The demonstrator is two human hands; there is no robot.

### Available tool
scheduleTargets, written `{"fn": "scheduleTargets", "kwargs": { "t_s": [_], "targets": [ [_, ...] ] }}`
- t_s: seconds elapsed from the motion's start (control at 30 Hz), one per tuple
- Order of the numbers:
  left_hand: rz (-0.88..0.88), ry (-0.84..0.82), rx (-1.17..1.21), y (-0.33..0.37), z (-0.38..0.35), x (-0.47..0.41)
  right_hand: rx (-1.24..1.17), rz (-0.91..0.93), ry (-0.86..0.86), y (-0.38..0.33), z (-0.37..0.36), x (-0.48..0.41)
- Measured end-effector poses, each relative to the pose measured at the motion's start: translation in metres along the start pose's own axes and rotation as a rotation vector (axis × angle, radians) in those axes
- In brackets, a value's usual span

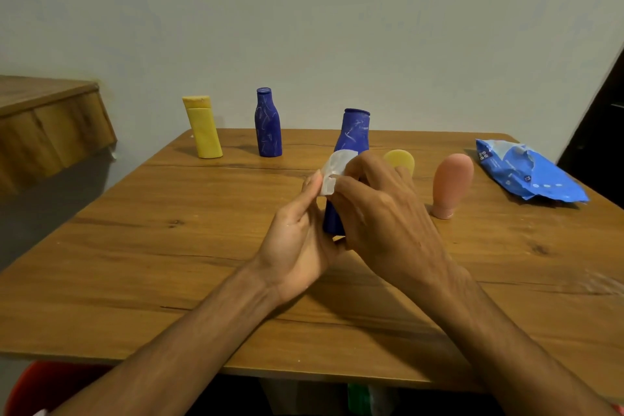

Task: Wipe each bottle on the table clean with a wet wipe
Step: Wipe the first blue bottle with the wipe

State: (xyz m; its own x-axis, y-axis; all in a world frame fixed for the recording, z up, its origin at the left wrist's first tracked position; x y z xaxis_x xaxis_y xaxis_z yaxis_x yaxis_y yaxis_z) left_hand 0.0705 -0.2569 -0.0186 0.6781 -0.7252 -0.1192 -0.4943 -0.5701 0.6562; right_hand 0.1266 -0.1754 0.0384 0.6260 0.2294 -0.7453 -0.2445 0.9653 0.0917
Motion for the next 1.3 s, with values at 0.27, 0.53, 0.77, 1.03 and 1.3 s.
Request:
{"fn": "scheduleTargets", "kwargs": {
  "t_s": [0.27, 0.53, 0.77, 1.03, 1.3],
  "targets": [
    [-0.057, -0.047, -0.043, -0.002, 0.002, -0.004, -0.11, -0.062, 0.079, 0.006, 0.006, -0.002],
    [-0.114, -0.025, -0.057, 0.0, 0.005, -0.005, -0.102, -0.099, 0.113, 0.018, 0.007, -0.006],
    [-0.086, -0.049, -0.074, 0.0, 0.001, -0.003, -0.071, -0.149, 0.201, 0.029, 0.01, -0.007],
    [-0.025, -0.103, -0.064, 0.001, -0.003, 0.001, -0.29, -0.289, 0.224, 0.04, 0.009, -0.003],
    [-0.062, -0.077, 0.045, 0.01, 0.005, -0.001, -0.456, -0.246, 0.068, 0.032, 0.0, -0.003]
  ]
}}
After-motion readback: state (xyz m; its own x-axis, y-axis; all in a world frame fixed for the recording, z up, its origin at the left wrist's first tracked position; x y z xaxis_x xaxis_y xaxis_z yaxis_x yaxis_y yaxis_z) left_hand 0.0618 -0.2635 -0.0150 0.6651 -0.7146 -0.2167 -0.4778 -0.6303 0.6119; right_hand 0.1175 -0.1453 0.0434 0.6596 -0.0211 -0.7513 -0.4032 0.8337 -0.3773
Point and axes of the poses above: each hand's wrist, its own x-axis away from the middle knuckle, its own z-axis out of the back of the hand, y = z × x, the point moved 4 cm from there along -x, towards the middle knuckle, and after that the axes turned 7 degrees about x, right-handed, at the moved point
